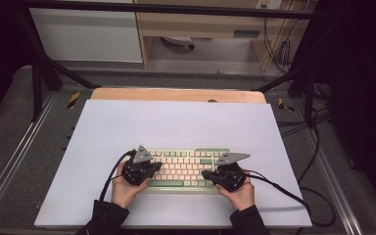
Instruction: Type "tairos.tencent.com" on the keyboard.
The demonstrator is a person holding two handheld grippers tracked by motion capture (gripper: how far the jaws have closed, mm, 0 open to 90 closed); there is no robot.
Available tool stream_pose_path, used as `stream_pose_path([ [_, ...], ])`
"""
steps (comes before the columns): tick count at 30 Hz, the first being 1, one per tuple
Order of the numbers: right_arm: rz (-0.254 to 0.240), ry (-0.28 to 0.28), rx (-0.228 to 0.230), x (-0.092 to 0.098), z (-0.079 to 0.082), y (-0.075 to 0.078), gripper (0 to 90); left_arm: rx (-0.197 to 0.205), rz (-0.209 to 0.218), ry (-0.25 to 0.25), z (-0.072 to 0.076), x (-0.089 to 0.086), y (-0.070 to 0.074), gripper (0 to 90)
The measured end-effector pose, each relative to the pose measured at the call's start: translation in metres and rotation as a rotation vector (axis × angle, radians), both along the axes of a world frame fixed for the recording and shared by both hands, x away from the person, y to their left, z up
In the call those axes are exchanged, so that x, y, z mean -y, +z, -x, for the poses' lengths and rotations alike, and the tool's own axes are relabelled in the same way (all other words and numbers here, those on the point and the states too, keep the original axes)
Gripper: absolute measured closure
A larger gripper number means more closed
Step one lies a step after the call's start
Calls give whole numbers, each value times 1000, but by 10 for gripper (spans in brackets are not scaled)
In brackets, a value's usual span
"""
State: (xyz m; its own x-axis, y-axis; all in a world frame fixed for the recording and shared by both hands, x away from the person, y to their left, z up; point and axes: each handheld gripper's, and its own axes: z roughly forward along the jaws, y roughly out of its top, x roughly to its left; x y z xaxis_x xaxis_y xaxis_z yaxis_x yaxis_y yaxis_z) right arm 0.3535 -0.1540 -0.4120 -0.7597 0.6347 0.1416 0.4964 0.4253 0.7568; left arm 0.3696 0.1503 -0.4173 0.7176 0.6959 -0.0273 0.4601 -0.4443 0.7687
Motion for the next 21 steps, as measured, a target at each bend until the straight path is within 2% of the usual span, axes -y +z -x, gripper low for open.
stream_pose_path([
  [21, -1, -1, -2, 0, 0, 0, 900, 7, 15, 34, 5, -24, 6, 900],
])
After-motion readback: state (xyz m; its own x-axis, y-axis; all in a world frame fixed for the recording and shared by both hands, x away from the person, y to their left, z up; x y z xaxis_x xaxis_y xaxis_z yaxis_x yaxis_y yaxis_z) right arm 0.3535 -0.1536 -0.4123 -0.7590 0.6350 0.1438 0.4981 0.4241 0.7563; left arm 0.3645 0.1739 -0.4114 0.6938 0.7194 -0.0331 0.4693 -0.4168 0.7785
